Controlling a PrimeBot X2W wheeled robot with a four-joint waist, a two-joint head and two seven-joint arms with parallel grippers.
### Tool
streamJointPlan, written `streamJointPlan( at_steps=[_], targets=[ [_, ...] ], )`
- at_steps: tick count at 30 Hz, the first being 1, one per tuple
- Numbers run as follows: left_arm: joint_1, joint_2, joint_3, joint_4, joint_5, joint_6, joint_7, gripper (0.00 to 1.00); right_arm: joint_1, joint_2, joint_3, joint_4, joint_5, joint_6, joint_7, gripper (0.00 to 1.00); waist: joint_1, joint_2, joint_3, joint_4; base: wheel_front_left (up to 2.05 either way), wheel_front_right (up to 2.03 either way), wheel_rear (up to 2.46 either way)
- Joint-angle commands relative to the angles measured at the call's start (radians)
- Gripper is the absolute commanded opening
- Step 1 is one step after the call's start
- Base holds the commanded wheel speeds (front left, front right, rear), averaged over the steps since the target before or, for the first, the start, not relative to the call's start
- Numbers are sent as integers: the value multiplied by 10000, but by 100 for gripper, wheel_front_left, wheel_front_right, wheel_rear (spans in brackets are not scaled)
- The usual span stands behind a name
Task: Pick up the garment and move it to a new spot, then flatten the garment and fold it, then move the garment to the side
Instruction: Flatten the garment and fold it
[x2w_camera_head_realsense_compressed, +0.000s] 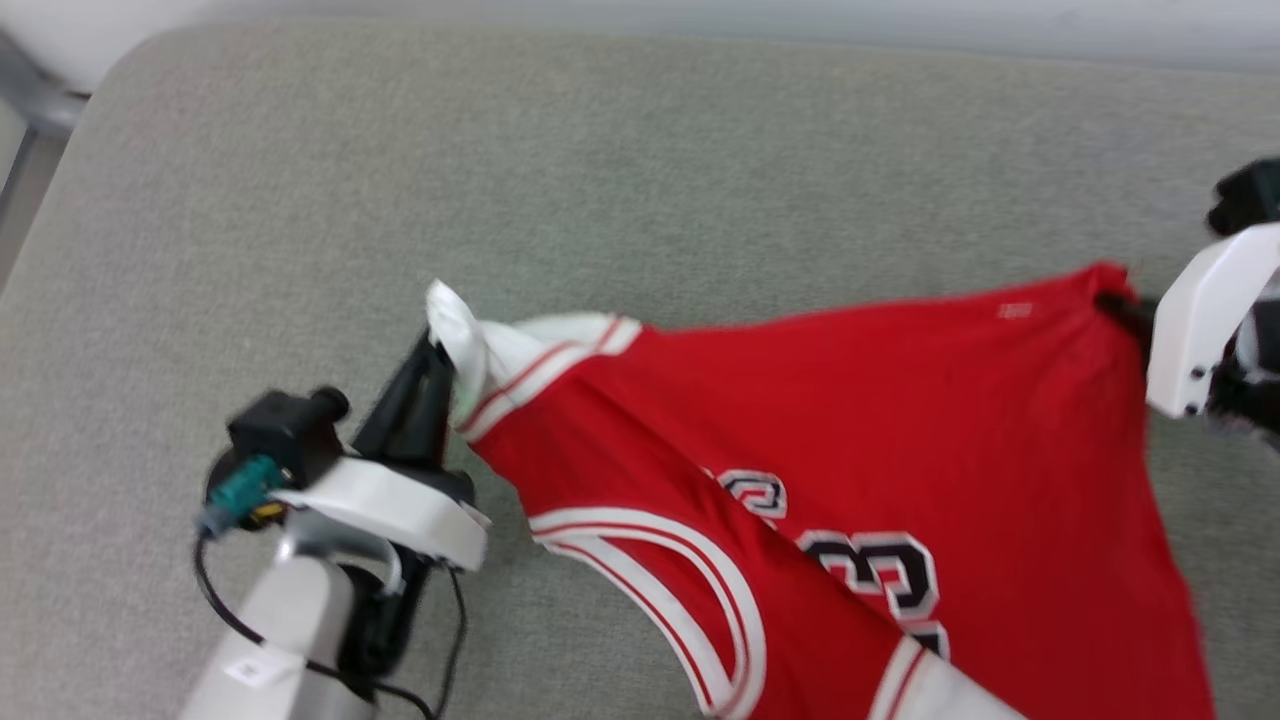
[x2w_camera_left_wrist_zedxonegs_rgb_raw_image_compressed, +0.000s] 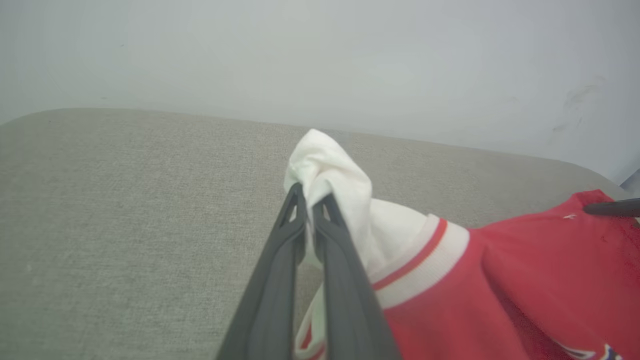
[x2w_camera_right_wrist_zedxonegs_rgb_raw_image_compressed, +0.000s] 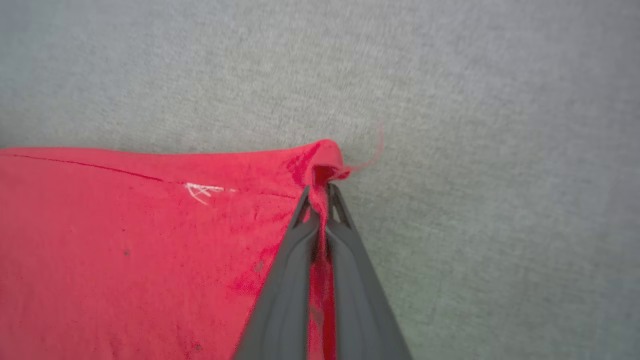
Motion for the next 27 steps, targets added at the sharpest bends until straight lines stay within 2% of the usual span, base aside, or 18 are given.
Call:
streamJointPlan(
  at_steps=[1,5,12,22,27],
  targets=[
    [-421,241,169,54,-13,-53,105,0,-311,35,-207,-30,-163,-15,-431,0,-1,-1,-377,-374,0,0,0],
    [-1311,677,443,356,-82,-152,446,0,-649,242,-514,204,-544,-16,-1085,0,-1,-1,-708,-832,0,0,0],
    [-3539,1171,754,1177,-243,-368,1150,0,-1704,531,-1048,459,-1567,-18,-2433,0,-1,-1,-603,-1423,0,0,0],
    [-7861,1664,860,2877,230,-308,1557,0,-4753,1001,-2349,1060,-3199,-22,-4088,0,-1,-1,480,-1804,0,0,0],
    [-9913,1715,776,3705,386,-513,1359,0,-6420,1034,-2885,1200,-4031,-30,-4735,0,-1,-1,1241,-1774,0,0,0]
  ],
)
